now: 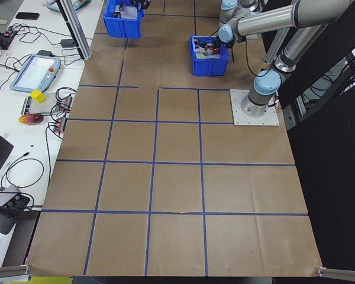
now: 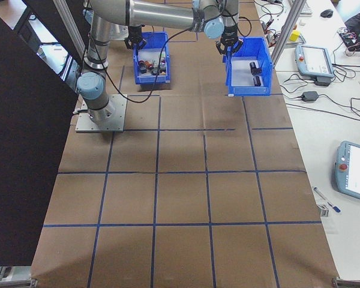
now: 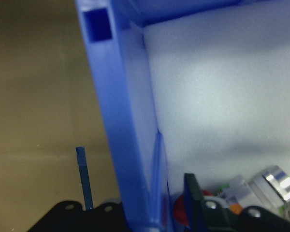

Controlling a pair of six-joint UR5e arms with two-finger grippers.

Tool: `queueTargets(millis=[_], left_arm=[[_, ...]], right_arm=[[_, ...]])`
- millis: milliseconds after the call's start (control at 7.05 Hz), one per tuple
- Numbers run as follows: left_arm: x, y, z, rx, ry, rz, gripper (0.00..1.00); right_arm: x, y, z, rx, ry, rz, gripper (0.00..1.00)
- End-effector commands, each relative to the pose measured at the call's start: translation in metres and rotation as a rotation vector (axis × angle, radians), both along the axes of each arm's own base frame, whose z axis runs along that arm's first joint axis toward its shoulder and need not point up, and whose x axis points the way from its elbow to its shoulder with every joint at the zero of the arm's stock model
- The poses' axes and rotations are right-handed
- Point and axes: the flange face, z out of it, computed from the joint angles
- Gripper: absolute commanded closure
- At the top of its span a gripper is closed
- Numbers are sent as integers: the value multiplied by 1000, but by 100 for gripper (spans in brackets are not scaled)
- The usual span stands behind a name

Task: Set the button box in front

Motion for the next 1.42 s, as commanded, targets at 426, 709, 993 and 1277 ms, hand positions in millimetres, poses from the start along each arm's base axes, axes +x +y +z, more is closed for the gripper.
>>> queueTargets(millis=[426,709,993,1277], left_arm=[[19,-60,45,-89,54,39,100],[55,-120,55,-129,67,58,100],[64,-170,61,-150,68,48,100],[37,-249,74,-169,65,39,100]], right_arm=[[-114,82,16,34,-14,48,92],[-133,117,12,42,-20,69,92],[-154,142,5,55,-43,107,93],[-171,161,-3,76,-38,147,93]])
